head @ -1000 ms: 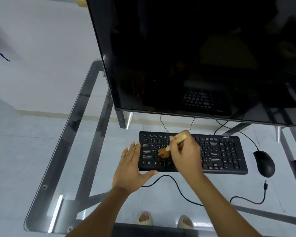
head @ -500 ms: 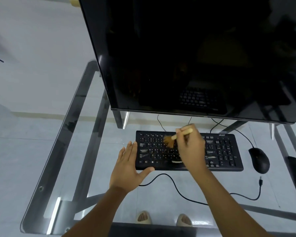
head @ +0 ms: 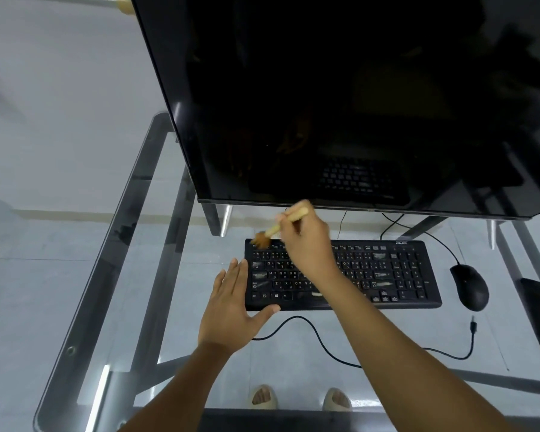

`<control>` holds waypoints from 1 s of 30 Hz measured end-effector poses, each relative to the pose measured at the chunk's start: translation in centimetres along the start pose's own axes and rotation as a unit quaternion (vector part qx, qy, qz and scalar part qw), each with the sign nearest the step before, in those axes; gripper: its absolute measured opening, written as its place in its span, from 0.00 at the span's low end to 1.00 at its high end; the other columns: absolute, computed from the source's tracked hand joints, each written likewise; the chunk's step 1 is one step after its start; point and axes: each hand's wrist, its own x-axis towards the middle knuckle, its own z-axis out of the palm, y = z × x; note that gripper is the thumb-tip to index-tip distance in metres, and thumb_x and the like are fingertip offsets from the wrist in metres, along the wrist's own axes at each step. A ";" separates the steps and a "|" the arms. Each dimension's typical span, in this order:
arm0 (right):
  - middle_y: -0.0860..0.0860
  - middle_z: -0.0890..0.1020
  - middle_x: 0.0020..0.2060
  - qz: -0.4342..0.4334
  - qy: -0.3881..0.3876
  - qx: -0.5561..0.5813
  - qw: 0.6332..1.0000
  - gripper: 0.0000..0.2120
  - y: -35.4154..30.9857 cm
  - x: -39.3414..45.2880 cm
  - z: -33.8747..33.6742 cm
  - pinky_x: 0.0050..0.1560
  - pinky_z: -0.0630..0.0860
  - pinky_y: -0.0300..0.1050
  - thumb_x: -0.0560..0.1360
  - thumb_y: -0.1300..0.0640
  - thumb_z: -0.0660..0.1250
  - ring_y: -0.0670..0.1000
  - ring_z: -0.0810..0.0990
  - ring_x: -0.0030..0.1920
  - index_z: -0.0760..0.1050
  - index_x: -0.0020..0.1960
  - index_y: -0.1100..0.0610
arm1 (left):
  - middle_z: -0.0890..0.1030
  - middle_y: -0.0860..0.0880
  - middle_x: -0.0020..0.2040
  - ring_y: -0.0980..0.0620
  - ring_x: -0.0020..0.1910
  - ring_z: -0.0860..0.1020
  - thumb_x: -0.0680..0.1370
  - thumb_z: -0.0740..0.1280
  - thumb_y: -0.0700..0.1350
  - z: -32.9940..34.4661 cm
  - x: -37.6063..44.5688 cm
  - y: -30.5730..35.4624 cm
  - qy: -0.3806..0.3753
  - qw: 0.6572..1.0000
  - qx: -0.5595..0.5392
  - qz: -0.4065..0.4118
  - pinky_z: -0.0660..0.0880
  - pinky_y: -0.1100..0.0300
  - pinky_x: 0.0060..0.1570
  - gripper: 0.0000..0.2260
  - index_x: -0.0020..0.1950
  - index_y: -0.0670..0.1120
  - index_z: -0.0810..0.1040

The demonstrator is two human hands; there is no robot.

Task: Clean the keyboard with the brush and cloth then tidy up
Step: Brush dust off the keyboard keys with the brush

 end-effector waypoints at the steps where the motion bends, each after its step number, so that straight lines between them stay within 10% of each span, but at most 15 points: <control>1: 0.48 0.80 0.35 -0.019 -0.026 -0.017 0.999 0.05 -0.3 0.0 0.3 0.35 0.74 0.38 0.79 0.58 0.64 0.41 0.78 0.32 0.72 0.46 0.59 | 0.48 0.56 0.73 0.67 0.69 0.33 0.71 0.65 0.68 0.0 0.0 0.0 0.000 1.000 0.002 -0.001 0.43 0.57 0.70 0.44 0.78 0.47 0.52; 4: 0.52 0.79 0.42 -0.065 0.015 -0.041 0.997 0.03 0.1 0.1 0.6 0.39 0.77 0.48 0.79 0.59 0.63 0.50 0.78 0.40 0.72 0.47 0.59 | 0.50 0.54 0.73 0.67 0.70 0.34 0.71 0.66 0.68 0.2 -0.1 -0.2 0.008 1.000 0.002 0.004 0.47 0.53 0.71 0.44 0.77 0.46 0.54; 13: 0.44 0.81 0.38 -0.054 0.013 0.005 0.998 0.02 1.0 -1.0 -0.3 0.36 0.73 0.32 0.78 0.61 0.65 0.39 0.80 0.37 0.74 0.47 0.59 | 0.51 0.53 0.72 0.73 0.66 0.29 0.71 0.67 0.66 -0.2 0.1 0.2 0.012 1.000 -0.010 0.016 0.41 0.48 0.69 0.44 0.77 0.44 0.54; 19: 0.51 0.83 0.37 0.017 0.054 0.037 0.998 0.02 1.0 -0.5 -0.3 0.41 0.81 0.53 0.78 0.61 0.64 0.51 0.83 0.39 0.74 0.47 0.57 | 0.57 0.51 0.72 0.69 0.71 0.33 0.71 0.68 0.66 0.2 0.1 -0.2 0.040 0.999 0.016 0.030 0.50 0.40 0.66 0.43 0.76 0.43 0.58; 30: 0.47 0.81 0.41 -0.042 0.028 -0.030 0.998 0.02 1.4 -2.0 -2.6 0.36 0.74 0.35 0.78 0.61 0.65 0.42 0.79 0.36 0.75 0.46 0.57 | 0.53 0.52 0.73 0.70 0.69 0.31 0.71 0.66 0.67 0.3 0.0 -0.5 0.021 1.000 0.011 0.017 0.47 0.49 0.70 0.44 0.77 0.44 0.55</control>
